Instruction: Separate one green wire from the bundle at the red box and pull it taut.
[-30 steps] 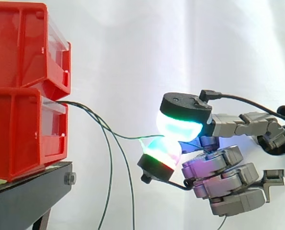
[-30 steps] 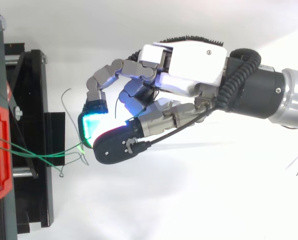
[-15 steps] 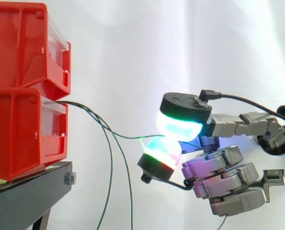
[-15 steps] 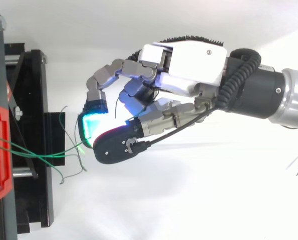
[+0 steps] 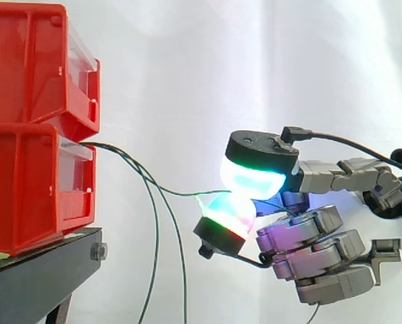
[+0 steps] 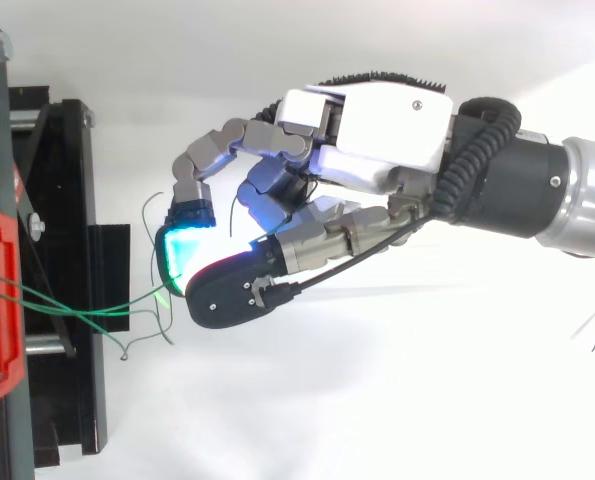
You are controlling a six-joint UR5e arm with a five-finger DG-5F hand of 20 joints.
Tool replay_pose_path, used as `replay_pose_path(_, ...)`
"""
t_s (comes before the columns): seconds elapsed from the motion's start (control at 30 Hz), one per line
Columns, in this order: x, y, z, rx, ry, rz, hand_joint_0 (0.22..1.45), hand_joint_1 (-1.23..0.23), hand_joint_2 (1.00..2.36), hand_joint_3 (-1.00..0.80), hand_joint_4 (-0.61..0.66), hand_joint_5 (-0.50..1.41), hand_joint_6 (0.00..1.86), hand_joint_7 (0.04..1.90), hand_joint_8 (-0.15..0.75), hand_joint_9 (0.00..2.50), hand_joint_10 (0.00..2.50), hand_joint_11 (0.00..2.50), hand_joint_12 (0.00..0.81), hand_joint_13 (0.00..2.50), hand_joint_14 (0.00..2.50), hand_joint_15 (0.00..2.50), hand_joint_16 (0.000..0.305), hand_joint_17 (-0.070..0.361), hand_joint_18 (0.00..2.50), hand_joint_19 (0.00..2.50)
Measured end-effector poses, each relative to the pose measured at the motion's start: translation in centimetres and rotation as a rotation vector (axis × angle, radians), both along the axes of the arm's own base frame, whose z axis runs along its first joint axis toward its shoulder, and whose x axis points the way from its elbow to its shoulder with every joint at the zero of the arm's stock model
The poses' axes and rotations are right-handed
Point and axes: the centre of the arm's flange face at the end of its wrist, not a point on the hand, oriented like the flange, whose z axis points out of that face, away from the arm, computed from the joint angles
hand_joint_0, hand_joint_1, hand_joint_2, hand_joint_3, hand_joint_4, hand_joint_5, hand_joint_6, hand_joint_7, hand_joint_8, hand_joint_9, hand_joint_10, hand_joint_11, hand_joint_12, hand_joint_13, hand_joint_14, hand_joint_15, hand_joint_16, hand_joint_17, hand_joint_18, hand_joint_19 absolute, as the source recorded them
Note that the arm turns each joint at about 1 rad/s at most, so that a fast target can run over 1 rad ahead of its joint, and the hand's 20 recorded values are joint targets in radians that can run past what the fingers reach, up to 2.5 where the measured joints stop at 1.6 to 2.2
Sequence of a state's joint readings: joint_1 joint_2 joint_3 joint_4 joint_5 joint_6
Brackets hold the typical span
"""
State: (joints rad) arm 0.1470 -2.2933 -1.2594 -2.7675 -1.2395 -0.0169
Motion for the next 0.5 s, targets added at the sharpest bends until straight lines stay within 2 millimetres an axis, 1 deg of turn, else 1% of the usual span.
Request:
replay_pose_path(0.13,0.00,-0.02,0.00,0.000,0.000,0.000,0.63,-0.81,1.02,-0.02,-0.09,-0.12,0.92,1.20,0.297,0.96,2.50,1.35,0.361,1.12,2.50,1.14,0.048,0.109,1.63,1.69)
replay_pose_path(0.2,0.00,-0.01,0.00,0.000,0.000,0.000,0.63,-0.81,1.02,-0.02,-0.09,-0.12,0.92,1.20,0.298,0.96,2.50,1.38,0.357,1.11,2.50,1.14,0.048,0.109,1.63,1.69)
replay_pose_path(0.23,0.00,-0.02,-0.01,0.000,0.000,0.000,0.63,-0.81,1.02,-0.02,-0.09,-0.12,0.92,1.20,0.297,0.96,2.50,1.35,0.357,1.12,2.50,1.14,0.049,0.110,1.63,1.69)
replay_pose_path(0.5,0.00,0.01,0.02,0.000,0.000,0.000,0.63,-0.81,1.02,-0.02,-0.09,-0.12,0.92,1.19,0.298,0.96,2.50,1.35,0.357,1.12,2.50,1.14,0.049,0.109,1.63,1.69)
